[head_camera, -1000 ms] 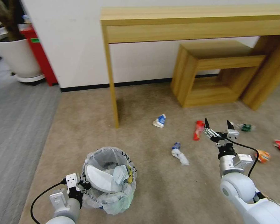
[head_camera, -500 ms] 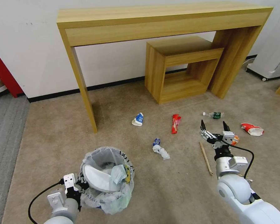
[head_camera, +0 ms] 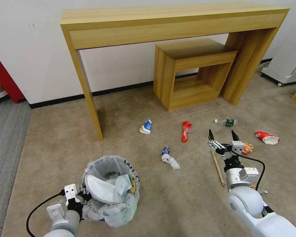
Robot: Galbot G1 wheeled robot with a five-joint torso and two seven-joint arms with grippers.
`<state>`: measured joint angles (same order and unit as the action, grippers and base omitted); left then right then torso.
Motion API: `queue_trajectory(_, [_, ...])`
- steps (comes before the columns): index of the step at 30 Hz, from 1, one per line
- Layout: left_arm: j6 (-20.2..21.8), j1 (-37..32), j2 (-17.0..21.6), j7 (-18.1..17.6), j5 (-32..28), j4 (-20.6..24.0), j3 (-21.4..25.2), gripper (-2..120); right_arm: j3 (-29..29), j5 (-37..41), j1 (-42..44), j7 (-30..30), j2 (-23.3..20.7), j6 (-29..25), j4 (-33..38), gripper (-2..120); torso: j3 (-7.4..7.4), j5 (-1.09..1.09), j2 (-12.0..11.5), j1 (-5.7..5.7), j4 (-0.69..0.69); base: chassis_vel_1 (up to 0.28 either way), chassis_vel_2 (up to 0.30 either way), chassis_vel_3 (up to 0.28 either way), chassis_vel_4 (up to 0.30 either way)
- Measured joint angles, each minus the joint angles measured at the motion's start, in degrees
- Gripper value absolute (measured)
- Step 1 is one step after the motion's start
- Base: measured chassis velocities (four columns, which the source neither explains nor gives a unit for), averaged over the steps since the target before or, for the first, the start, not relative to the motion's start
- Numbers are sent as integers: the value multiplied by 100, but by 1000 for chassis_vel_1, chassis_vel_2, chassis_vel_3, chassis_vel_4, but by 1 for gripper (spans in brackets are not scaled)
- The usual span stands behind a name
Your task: Pick up the trash bin and place the garbage on the floor into it.
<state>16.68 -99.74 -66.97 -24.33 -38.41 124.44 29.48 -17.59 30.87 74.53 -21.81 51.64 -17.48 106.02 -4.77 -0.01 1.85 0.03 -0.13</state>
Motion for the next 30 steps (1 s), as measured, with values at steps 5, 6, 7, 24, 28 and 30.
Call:
queue_trajectory(5, [-4, 23, -6, 1, 3, -25, -13, 0, 27, -2, -12, -16, 17, -6, -29, 100, -1, 0, 0, 0, 0, -171, 173, 174, -178])
queue_trajectory(6, [-5, 24, -9, 3, 6, -34, -15, 0, 43, -4, -23, -17, 20, -9, -38, 100, -1, 3, 0, 0, 1, -216, 206, 207, -219])
queue_trajectory(7, [-13, 25, -11, 2, 12, -40, -15, 0, 57, -6, -36, -18, 21, -13, -47, 100, -1, 1, 0, 1, 1, -227, 206, 207, -207])
queue_trajectory(24, [-52, 97, -12, 14, 12, -155, -36, 0, 419, 103, -34, -297, -39, 250, -6, 100, 0, 1, 0, 0, 0, -102, 97, 99, -99])
queue_trajectory(28, [-49, 120, 34, 15, -43, -154, -15, 0, 657, 787, 81, -739, -166, 950, 234, 100, 0, 1, 0, 0, -1, 0, 0, 0, 0])
queue_trajectory(30, [-49, 121, 43, 15, -52, -152, -5, 0, 733, 1102, 110, -904, -211, 1247, 311, 100, 0, 1, 0, 0, 0, 0, 0, 0, 0])
